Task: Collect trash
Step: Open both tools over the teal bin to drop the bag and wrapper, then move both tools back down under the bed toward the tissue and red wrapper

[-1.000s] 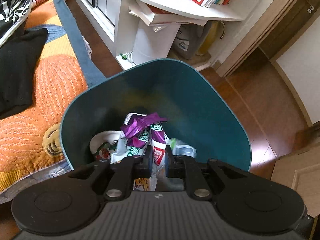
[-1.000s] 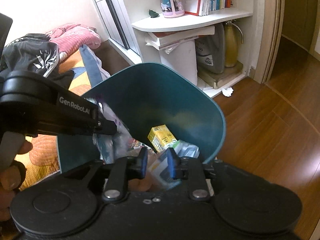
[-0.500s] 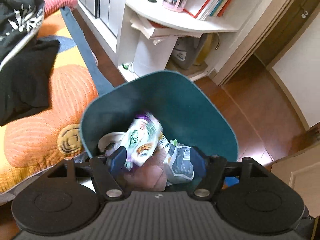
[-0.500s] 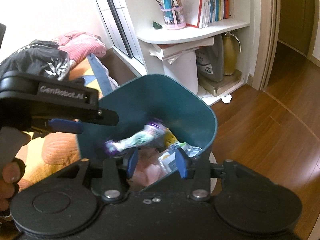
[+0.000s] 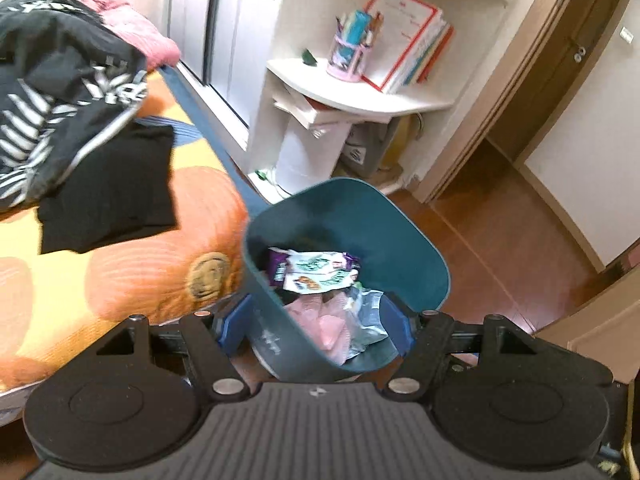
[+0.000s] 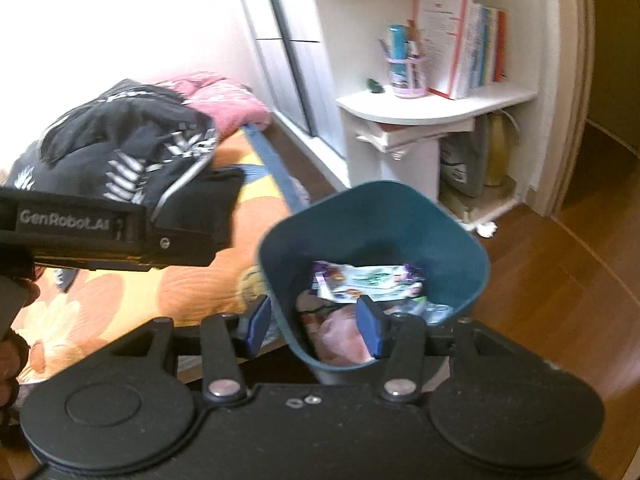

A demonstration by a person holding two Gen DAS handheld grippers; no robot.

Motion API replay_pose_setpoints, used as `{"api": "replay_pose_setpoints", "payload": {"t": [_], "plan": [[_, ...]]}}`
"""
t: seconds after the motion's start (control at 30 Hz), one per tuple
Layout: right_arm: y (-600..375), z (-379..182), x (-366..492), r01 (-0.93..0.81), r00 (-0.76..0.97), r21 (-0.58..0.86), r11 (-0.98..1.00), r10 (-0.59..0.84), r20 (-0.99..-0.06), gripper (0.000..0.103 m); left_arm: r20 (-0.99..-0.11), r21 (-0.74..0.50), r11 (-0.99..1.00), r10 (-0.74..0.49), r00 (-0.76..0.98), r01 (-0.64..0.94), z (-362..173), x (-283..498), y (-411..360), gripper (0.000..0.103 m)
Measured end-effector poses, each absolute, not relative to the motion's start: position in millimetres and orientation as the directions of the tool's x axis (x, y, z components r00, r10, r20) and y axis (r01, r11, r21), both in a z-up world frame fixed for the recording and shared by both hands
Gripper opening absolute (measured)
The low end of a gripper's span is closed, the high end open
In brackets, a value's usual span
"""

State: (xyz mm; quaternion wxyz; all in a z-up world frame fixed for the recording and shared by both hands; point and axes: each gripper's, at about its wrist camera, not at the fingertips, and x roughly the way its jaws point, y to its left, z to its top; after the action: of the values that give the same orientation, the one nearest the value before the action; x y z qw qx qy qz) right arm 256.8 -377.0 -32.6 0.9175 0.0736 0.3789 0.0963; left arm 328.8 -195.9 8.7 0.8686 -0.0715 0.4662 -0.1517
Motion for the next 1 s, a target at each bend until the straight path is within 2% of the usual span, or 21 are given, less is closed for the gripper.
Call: {"api": "replay_pose_setpoints", "payload": {"t": [0.27, 0.4, 0.53, 0.6, 0.63, 0.77, 1.0], "plan": [[-316, -22, 244, -0.232, 0.671, 0.235, 0.944, 0.33, -0.663, 0.048, -0.767, -0.245, 0.96, -0.279, 0.578, 0.138, 19, 283, -118, 0.074], [-281, -26, 239, -0.295, 0.646, 0.224, 0.929, 0.367, -0.669, 0.048, -0.766, -0.231, 0.969, -0.238, 0.597, 0.091, 12, 259, -76, 0.082], [-245, -41, 234, -0.368, 0.598, 0.214, 0.905, 0.406, -0.691, 0.048, -0.766, -0.215, 0.976, -0.189, 0.614, 0.033, -5, 240, -34, 0.083], [-228, -52, 233, -0.396, 0.568, 0.218, 0.892, 0.425, -0.705, 0.048, -0.772, -0.206, 0.978, -0.156, 0.616, -0.01, -18, 234, -13, 0.091], [-220, -57, 231, -0.406, 0.554, 0.219, 0.887, 0.429, -0.714, 0.048, -0.777, -0.212, 0.977, -0.149, 0.611, -0.033, -26, 232, -1, 0.092], [-191, -90, 234, -0.439, 0.494, 0.207, 0.874, 0.428, -0.757, 0.048, -0.81, -0.24, 0.962, -0.124, 0.572, -0.131, -66, 228, 42, 0.092], [-160, -170, 258, -0.421, 0.384, 0.247, 0.873, 0.419, -0.823, 0.048, -0.894, -0.206, 0.935, -0.059, 0.445, -0.289, -159, 231, 88, 0.092]]}}
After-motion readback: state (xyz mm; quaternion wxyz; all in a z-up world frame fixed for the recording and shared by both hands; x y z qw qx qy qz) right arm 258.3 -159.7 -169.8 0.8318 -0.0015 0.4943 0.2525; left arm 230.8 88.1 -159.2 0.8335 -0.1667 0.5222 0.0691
